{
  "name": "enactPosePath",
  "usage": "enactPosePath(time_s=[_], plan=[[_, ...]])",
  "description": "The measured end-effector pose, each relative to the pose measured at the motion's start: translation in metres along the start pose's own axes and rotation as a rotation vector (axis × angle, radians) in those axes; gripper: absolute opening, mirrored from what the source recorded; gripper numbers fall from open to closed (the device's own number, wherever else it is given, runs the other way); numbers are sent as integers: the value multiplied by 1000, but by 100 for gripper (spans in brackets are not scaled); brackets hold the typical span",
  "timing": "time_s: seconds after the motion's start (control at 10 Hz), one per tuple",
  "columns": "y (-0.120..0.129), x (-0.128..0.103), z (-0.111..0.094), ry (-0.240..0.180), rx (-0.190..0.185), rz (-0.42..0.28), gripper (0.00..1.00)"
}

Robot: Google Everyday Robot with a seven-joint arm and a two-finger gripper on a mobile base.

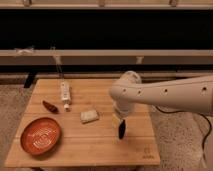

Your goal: Knock the eraser over

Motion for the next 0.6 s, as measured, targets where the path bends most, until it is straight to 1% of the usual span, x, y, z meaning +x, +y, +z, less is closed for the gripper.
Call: enactPosePath(time_s=[0.2,0.3,0.6], plan=[[-16,5,14,-38,27,56,80],[-16,1,24,-57,44,87,80],[-19,-9,34,-84,91,152,80]])
